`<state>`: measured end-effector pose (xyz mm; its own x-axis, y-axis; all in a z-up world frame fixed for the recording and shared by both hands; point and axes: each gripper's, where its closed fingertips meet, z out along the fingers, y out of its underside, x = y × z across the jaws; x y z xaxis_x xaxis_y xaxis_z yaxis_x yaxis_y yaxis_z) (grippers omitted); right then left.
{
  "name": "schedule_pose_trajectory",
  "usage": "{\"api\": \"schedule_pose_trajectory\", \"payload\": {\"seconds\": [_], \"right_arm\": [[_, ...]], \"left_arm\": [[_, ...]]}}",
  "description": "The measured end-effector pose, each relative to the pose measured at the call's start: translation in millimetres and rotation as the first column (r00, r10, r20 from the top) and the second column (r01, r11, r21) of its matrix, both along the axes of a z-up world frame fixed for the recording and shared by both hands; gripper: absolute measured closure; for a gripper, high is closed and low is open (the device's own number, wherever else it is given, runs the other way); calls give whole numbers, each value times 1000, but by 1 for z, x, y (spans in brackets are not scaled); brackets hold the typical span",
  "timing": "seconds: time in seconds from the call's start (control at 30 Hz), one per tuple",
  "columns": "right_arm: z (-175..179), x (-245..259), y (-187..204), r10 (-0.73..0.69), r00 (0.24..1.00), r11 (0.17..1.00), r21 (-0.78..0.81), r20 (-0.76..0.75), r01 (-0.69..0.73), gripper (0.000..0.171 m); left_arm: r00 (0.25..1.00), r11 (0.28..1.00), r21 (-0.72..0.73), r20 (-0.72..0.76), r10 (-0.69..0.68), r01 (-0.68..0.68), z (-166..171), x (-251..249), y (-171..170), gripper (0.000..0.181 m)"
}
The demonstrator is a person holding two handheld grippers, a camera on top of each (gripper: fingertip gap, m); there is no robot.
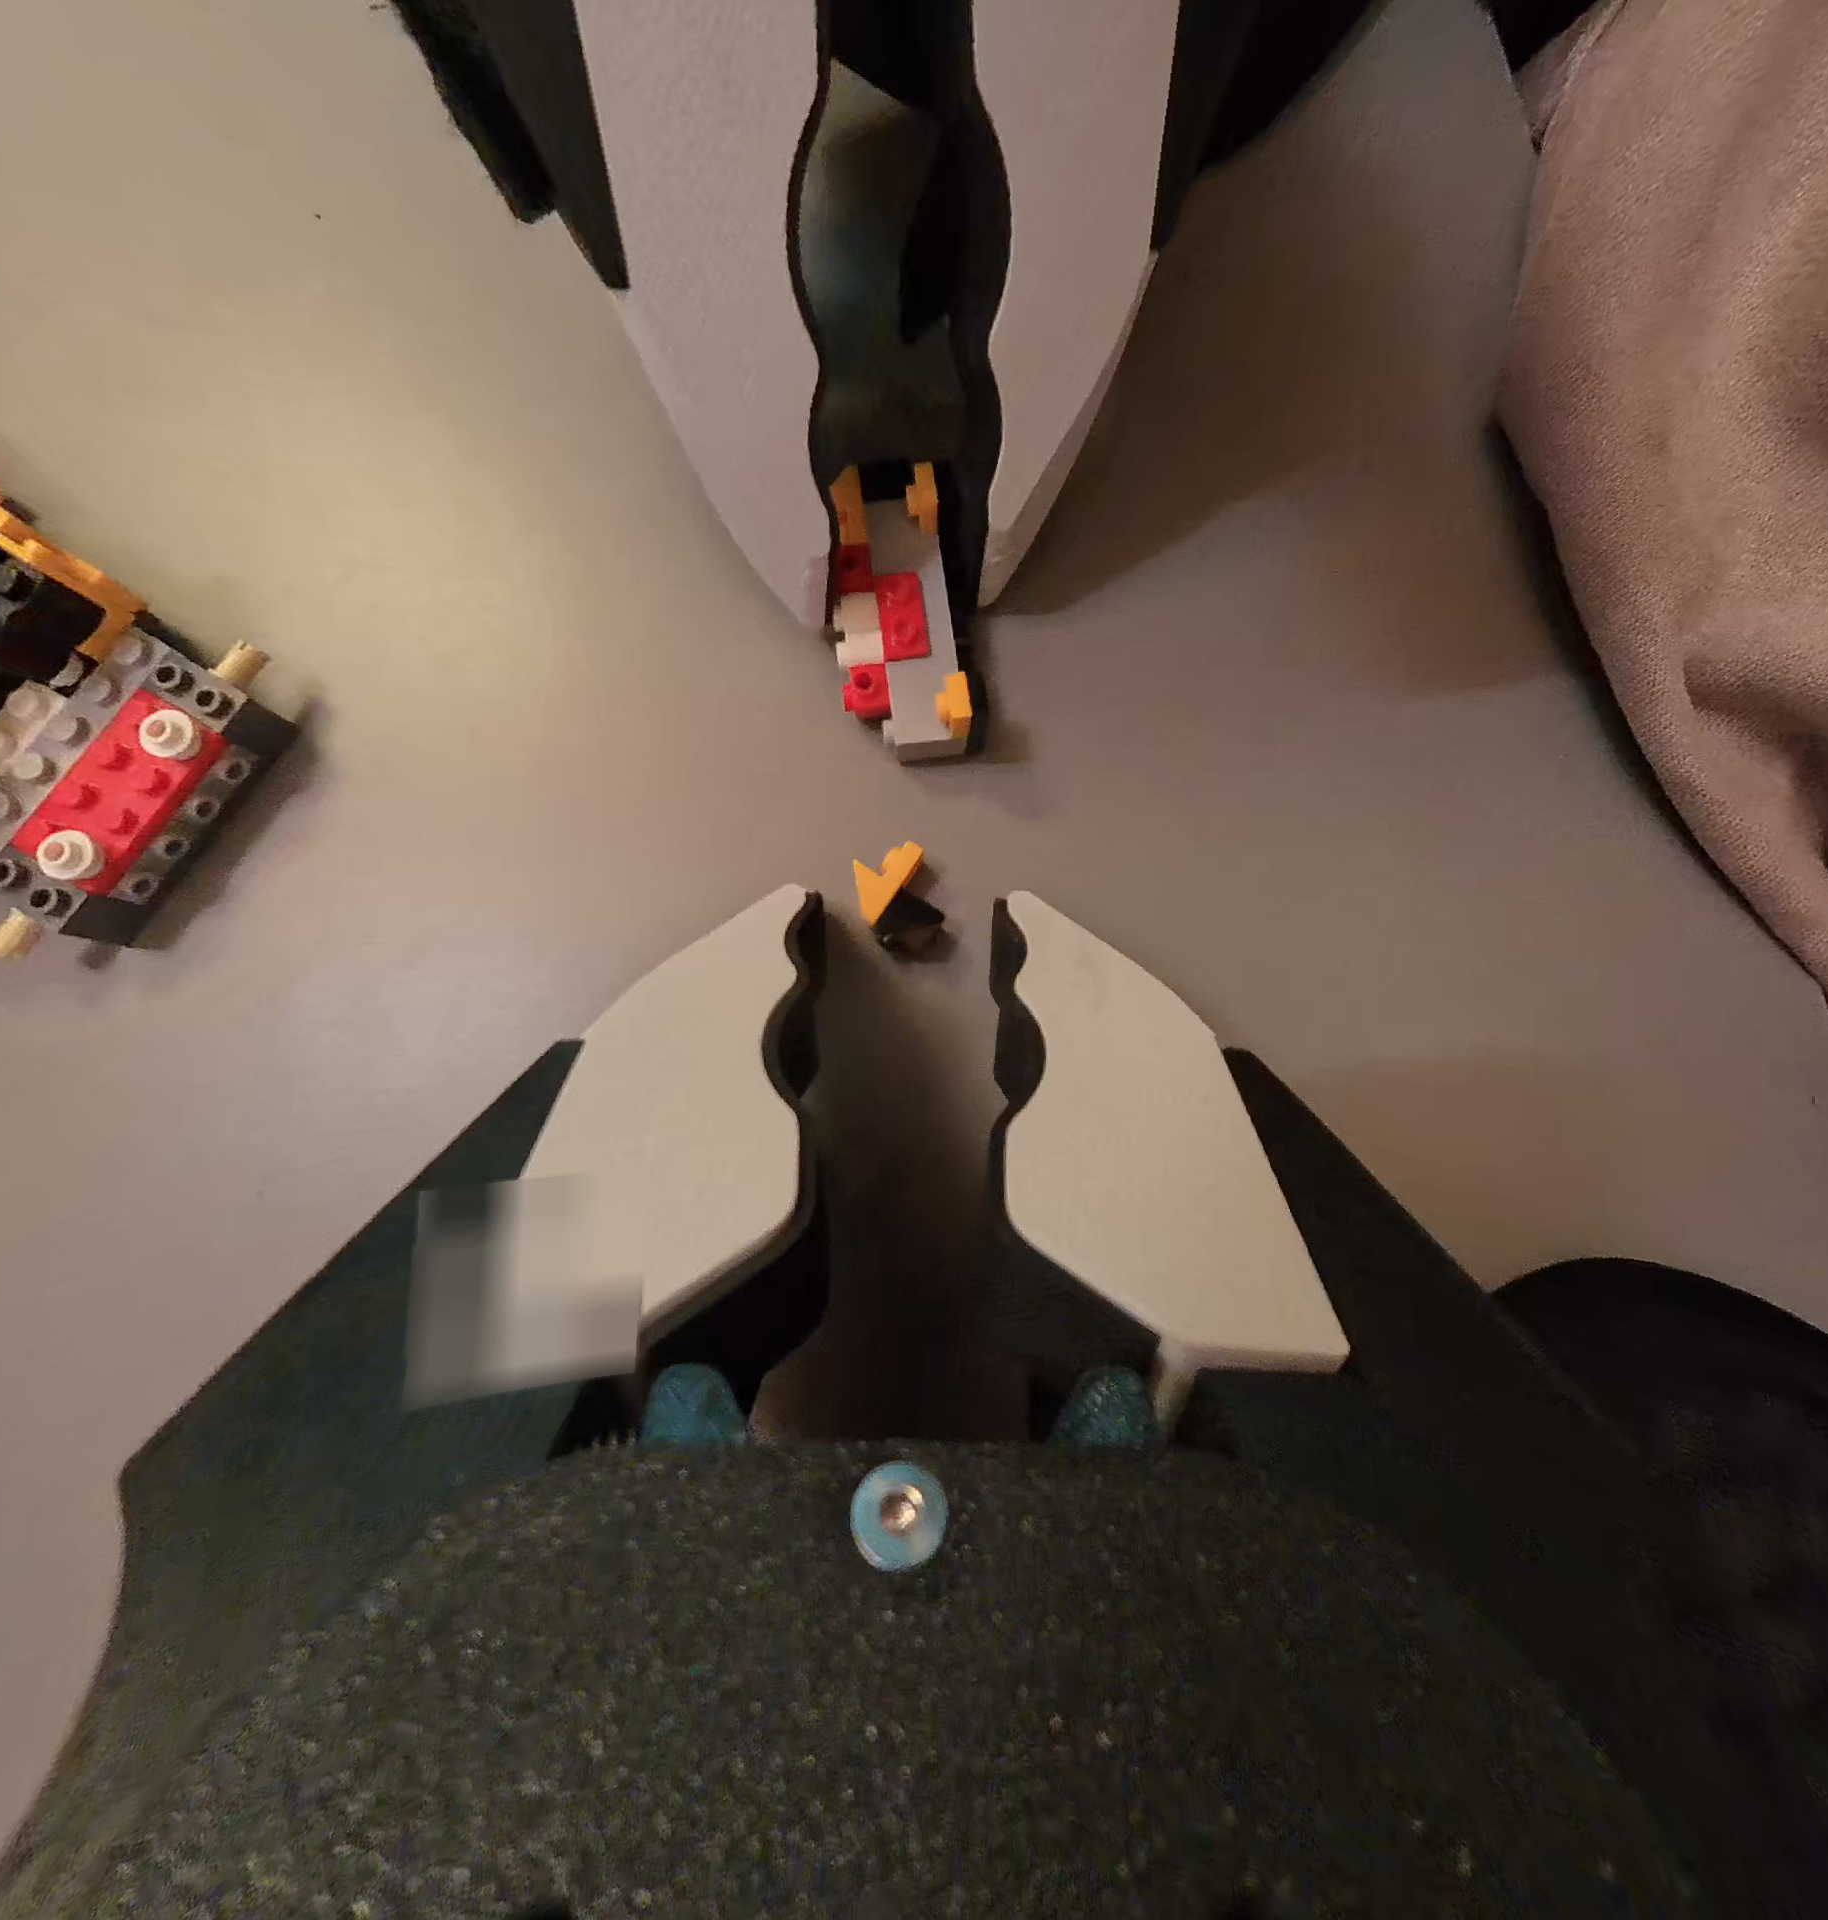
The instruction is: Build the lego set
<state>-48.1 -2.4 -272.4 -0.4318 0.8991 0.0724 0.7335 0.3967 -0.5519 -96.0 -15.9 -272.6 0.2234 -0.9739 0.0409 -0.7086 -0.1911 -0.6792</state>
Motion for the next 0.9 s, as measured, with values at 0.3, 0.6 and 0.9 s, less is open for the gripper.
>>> {"api": "schedule_pose_trajectory", "payload": {"seconds": [0.3,0.6,0.9], "right_arm": [[0,0,0,10,1000,1000,-17,-8,-10,146],[0,4,-1,9,1000,1000,-14,-6,-9,146],[0,3,-3,7,1000,1000,-16,-11,-7,147]], "left_arm": [[1000,1000,18,-25,7,-7,-1,3,-1,163],[999,999,-36,-48,-14,12,1,-10,-17,158],[999,1000,7,-52,-7,8,-1,-4,-8,157]]}}
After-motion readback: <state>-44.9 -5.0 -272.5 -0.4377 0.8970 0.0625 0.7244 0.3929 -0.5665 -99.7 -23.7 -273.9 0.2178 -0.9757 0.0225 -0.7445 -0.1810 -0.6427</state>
